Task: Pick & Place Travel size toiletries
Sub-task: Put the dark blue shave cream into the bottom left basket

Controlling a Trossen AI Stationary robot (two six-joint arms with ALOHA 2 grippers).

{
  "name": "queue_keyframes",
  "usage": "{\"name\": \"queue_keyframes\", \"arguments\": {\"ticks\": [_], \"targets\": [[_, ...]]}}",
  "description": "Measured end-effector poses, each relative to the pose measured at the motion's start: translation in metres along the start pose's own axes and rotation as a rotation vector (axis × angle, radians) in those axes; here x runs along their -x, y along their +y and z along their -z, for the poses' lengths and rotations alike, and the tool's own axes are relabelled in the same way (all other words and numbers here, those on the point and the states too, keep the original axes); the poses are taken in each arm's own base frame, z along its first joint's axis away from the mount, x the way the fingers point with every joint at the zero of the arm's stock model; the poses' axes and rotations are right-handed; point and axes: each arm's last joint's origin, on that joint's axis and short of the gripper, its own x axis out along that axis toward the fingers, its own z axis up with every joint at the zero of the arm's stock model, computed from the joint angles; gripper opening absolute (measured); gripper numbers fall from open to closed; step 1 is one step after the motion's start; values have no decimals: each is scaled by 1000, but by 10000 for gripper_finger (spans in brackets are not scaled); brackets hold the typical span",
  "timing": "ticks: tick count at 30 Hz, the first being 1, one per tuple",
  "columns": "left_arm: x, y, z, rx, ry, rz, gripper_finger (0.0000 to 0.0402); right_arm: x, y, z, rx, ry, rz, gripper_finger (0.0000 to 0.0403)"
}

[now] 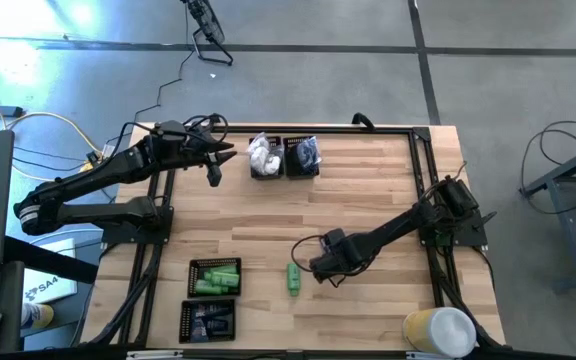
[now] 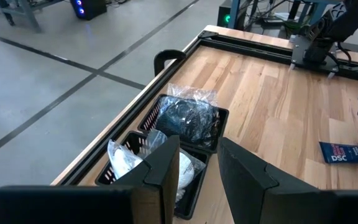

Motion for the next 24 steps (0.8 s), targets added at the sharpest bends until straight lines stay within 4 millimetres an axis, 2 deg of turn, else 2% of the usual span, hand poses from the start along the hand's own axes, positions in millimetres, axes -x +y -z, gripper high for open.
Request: {"name": "queue_keyframes", "arguments": {"ticks": [7, 16, 24], "targets": [[0, 0, 0, 0, 0, 0, 108, 4, 0, -1, 44, -15, -17, 122], [0, 0, 0, 8, -2, 2, 108, 28, 0, -9, 55, -124, -100, 123], [0, 0, -1, 200, -6, -8, 108, 55, -2, -21, 60, -341, -183, 127]]}}
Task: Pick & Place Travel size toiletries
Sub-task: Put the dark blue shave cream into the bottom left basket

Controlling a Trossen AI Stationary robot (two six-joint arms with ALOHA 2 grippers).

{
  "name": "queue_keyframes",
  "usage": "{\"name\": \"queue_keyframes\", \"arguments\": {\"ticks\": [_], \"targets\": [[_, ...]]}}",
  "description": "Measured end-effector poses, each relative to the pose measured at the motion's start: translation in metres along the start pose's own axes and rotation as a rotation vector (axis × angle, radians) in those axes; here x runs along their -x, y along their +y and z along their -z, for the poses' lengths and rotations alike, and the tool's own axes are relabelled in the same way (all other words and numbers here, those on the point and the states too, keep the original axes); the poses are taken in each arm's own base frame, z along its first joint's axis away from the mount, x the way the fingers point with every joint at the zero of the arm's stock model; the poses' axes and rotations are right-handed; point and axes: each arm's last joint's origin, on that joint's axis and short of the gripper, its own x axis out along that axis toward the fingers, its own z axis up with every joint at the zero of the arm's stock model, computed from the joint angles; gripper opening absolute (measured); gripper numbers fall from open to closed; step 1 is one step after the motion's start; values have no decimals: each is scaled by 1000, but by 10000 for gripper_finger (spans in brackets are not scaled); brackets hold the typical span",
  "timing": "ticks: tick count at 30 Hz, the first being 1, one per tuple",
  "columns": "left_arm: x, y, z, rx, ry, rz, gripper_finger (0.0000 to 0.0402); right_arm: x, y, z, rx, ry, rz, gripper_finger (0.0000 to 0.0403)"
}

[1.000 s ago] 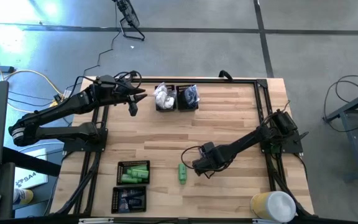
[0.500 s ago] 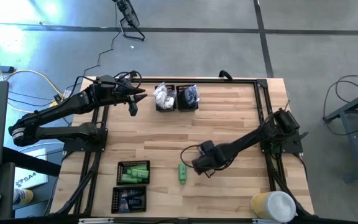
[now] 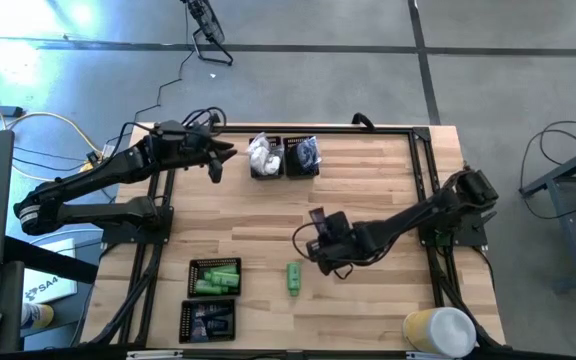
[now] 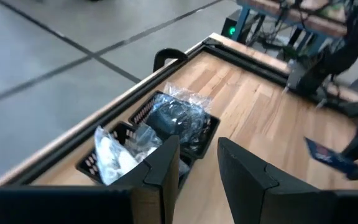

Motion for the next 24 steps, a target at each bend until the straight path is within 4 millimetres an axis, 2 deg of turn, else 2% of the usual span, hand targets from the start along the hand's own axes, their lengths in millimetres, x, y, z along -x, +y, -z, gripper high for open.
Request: {"name": "queue_keyframes", "arguments": {"ticks": [9, 15, 24], "targets": [[-2, 0, 0, 163, 4, 1, 108, -5, 7, -23, 69, -253, -34, 124], [-12, 0, 4, 245, 47, 10, 108, -8, 15, -41, 135, -417, -47, 123], [-43, -6, 8, 307, 153, 276, 108, -11, 28, -65, 268, -536, -83, 124]]}}
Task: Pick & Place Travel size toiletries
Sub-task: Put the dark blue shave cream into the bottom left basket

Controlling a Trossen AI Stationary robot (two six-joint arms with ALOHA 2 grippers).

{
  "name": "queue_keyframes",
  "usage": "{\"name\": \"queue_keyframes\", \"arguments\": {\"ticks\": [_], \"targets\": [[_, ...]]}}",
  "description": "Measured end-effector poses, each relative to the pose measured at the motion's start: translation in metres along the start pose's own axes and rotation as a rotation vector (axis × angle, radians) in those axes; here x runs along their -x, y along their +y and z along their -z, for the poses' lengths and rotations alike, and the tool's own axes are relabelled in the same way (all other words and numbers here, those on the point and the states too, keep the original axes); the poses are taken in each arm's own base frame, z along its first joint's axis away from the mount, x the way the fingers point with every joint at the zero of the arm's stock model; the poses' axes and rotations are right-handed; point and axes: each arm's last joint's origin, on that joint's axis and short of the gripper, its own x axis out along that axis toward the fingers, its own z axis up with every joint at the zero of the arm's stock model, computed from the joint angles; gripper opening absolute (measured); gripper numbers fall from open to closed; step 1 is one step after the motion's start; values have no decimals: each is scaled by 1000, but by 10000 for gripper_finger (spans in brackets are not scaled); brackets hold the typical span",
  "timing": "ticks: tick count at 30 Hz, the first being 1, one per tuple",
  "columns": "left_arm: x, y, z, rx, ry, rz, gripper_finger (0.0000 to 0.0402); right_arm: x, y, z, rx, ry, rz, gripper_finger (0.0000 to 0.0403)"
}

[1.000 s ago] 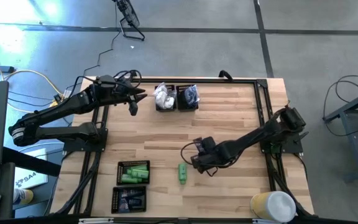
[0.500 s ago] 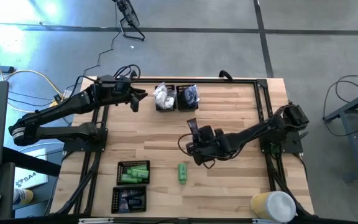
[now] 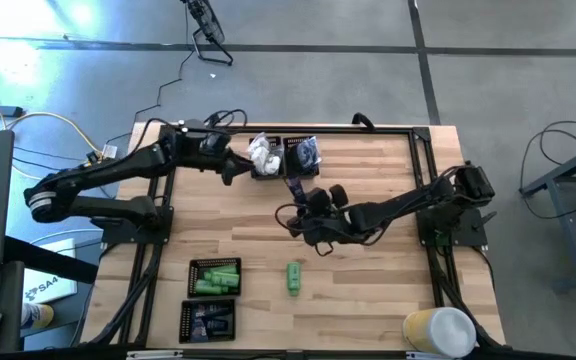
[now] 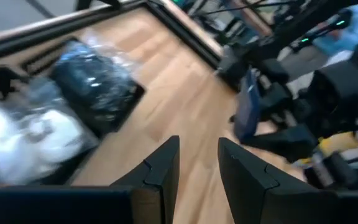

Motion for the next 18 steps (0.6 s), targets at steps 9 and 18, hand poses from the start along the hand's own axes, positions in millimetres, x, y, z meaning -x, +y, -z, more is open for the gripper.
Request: {"name": "queue_keyframes", "arguments": {"ticks": [9, 18], "targets": [[-34, 8, -7, 165, -29, 87, 108, -8, 2, -10, 40, -5, -61, 126], [-61, -3, -5, 149, -53, 228, 108, -11, 0, -12, 63, -2, -56, 127]]}}
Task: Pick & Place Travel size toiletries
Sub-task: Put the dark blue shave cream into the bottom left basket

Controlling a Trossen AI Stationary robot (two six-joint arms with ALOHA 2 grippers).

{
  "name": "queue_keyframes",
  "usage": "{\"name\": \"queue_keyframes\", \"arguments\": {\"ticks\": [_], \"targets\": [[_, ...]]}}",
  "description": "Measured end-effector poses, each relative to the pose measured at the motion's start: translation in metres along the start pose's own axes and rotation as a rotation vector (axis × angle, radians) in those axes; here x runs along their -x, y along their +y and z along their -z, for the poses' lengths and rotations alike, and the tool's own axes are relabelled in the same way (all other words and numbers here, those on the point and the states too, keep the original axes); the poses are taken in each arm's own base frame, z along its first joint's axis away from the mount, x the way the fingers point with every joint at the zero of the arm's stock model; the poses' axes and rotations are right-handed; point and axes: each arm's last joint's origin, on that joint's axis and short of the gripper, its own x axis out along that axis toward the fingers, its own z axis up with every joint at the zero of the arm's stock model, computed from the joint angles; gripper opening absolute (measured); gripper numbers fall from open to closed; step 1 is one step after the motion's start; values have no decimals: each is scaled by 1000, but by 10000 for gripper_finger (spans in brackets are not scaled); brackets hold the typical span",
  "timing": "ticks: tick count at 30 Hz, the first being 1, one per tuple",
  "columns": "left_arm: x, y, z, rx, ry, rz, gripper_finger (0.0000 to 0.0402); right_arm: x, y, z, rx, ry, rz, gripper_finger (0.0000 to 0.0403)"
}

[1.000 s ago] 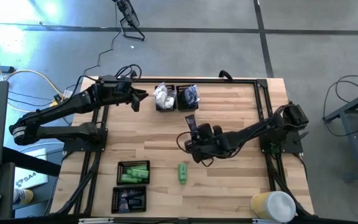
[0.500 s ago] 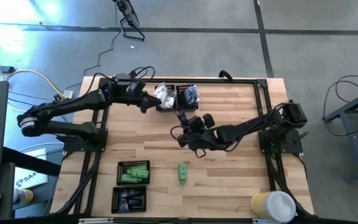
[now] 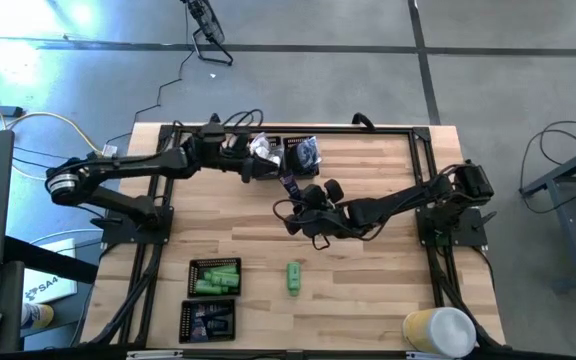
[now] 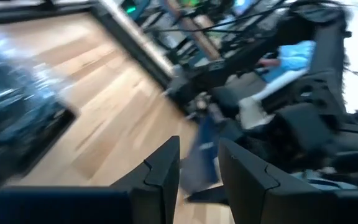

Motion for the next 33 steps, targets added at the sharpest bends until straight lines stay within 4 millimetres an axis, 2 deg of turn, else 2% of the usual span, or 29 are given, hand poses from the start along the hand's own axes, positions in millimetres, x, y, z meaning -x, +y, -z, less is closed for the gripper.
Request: {"name": "queue_keyframes", "arguments": {"ticks": [7, 33], "targets": [[-15, -13, 7, -49, -40, 72, 108, -2, -1, 0, 20, 13, -9, 126], [-17, -3, 15, 16, -53, -106, 108, -2, -1, 1, 58, 34, -28, 124]]}}
